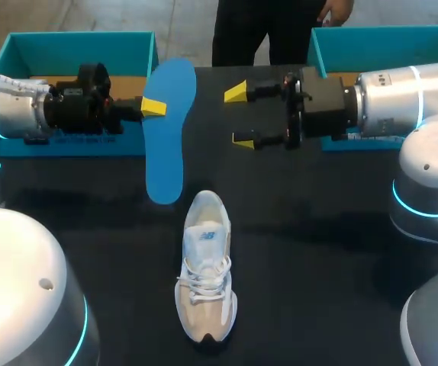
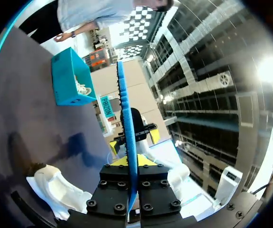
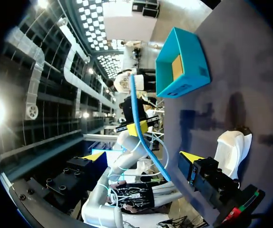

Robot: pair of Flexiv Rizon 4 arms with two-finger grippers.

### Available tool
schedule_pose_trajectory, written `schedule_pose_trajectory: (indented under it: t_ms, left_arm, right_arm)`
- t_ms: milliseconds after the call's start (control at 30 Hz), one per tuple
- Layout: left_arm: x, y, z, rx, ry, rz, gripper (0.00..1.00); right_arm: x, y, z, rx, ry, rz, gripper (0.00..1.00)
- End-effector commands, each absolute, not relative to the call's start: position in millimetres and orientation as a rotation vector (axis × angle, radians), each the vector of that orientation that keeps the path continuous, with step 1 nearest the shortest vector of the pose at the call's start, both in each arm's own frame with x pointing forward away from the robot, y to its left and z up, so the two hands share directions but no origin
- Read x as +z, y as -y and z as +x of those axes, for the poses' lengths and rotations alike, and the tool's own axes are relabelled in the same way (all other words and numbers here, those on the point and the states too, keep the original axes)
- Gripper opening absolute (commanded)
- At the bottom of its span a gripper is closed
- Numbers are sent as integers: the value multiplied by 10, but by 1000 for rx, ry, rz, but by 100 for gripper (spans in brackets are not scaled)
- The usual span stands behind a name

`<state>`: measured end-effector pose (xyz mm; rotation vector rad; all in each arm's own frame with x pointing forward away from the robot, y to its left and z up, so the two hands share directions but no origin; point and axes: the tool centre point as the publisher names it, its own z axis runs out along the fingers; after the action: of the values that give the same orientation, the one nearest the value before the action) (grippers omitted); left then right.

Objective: Take the shoe out of the shoebox, open the shoe tongue, remove and reinsert the insole, then place the shoe into the shoebox

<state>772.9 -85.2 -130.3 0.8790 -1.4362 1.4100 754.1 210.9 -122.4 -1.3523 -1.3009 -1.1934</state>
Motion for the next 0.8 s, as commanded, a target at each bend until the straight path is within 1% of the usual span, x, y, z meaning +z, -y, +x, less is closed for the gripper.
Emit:
schedule_pose_trajectory:
  t_ms: [33,100,267,533,800]
  left_arm:
    - [-1274,806,7540,1833,1769,602,0]
    - [-1300,803,7526,1872,1775,574,0]
    - [-1378,814,7523,2193,1924,322,0]
    - [-1190,819,7695,2527,2005,-82,0]
    - [-1106,768,7754,2798,2145,-690,0]
  right_arm:
    - [-1224,-2134,7544,-1194,1301,-1355,100]
    - [-1224,-2134,7544,-1194,1301,-1355,100]
    - [-1224,-2134,7544,-1194,1301,-1355,100]
    - [-1224,-2134,7544,-1194,1301,-1355,100]
    - [-1224,-2134,7544,-1194,1301,-1355,100]
